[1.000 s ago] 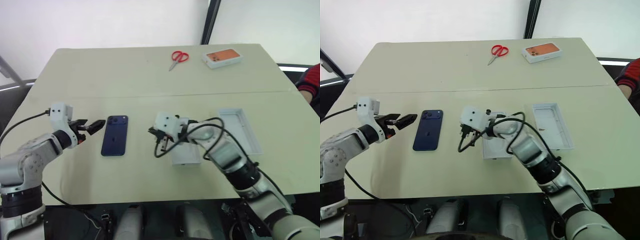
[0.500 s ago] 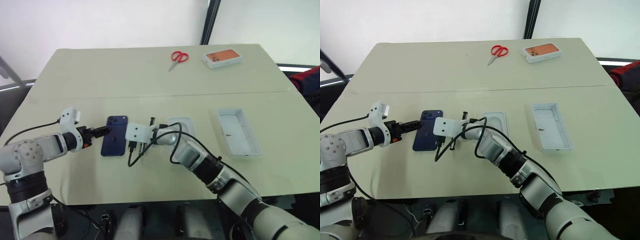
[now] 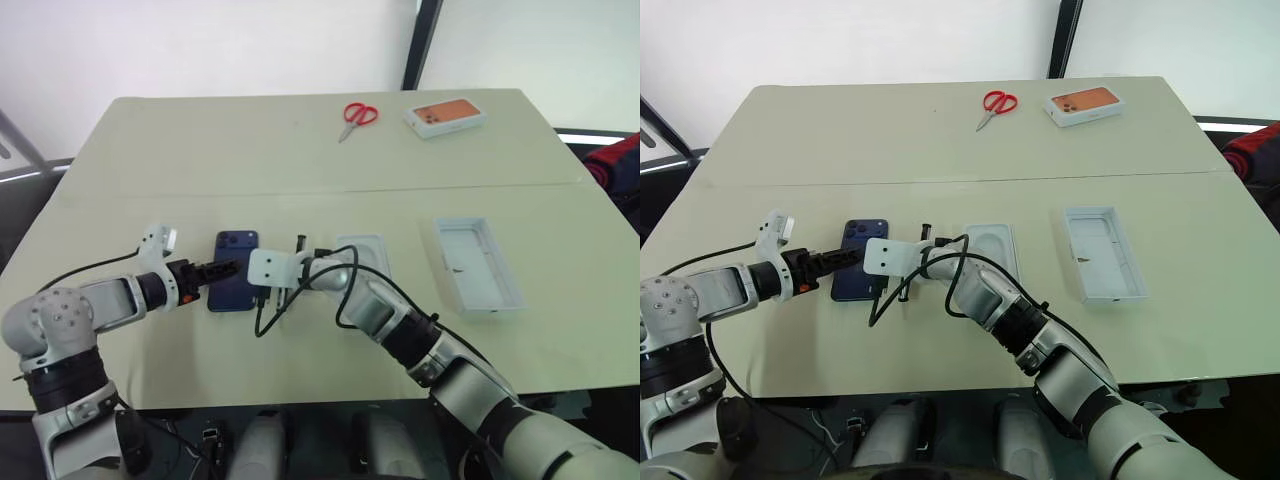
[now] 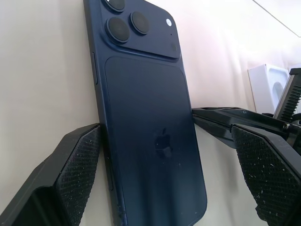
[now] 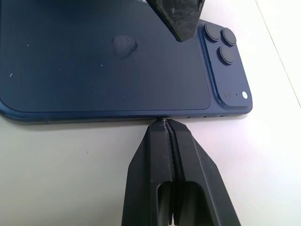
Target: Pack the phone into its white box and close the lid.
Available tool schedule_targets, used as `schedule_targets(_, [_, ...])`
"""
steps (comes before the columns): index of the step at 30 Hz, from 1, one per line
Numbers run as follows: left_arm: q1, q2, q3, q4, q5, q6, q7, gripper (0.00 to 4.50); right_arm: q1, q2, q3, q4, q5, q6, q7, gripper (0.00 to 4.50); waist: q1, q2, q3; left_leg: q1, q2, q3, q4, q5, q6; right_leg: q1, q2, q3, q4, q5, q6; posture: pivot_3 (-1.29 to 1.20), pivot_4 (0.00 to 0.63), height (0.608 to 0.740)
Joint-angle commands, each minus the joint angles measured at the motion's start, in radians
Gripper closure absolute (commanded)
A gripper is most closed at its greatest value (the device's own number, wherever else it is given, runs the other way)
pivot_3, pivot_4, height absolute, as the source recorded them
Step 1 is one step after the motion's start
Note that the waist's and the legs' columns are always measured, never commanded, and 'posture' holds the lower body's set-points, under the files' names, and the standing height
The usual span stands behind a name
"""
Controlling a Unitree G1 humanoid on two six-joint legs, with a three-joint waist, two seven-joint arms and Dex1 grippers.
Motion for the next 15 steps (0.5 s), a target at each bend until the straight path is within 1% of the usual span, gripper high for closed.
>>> schedule_targets(1, [-0.004, -0.028, -0.018, 0.020, -0.041, 0.044, -0.003, 0.00, -0.006, 0.020, -0.010, -0.025, -0.002, -0.021, 0.004, 4.46, 0.000, 0.000, 0.000, 0.000, 0.000, 0.000, 0.000, 0.000, 0.000, 0.000, 0.000, 0.000, 0.000, 0.000, 0.000, 0.00, 0.150, 0.740])
schedule_targets(8, [-0.016, -0.021, 0.008, 0.046, -0.025, 0.044, 0.009, 0.00, 0.004, 0.015, -0.018, -0.033, -0.008, -0.019, 0.008, 4.46, -0.001, 0.000, 0.000, 0.000, 0.000, 0.000, 0.000, 0.000, 0.000, 0.000, 0.000, 0.000, 0.000, 0.000, 0.000, 0.00, 0.150, 0.740])
schedule_targets(11, [-0.027, -0.022, 0.033, 0.059, -0.010, 0.043, 0.017, 0.77, 0.005, 0.009, -0.023, -0.042, -0.010, -0.017, 0.008, 4.50, -0.002, 0.000, 0.000, 0.000, 0.000, 0.000, 0.000, 0.000, 0.000, 0.000, 0.000, 0.000, 0.000, 0.000, 0.000, 0.00, 0.150, 0.740])
schedule_targets(13, [-0.031, -0.021, 0.041, 0.064, -0.014, 0.044, 0.017, 1.72, 0.006, 0.005, -0.025, -0.050, -0.011, -0.014, 0.009, 4.50, -0.004, 0.000, 0.000, 0.000, 0.000, 0.000, 0.000, 0.000, 0.000, 0.000, 0.000, 0.000, 0.000, 0.000, 0.000, 0.00, 0.150, 0.740])
schedule_targets(15, [-0.034, -0.021, 0.046, 0.068, -0.017, 0.044, 0.016, 2.78, 0.007, 0.000, -0.028, -0.059, -0.012, -0.012, 0.011, 4.50, -0.004, 0.000, 0.000, 0.000, 0.000, 0.000, -0.001, 0.000, 0.000, -0.001, 0.000, 0.000, 0.000, 0.000, 0.000, 0.00, 0.150, 0.740])
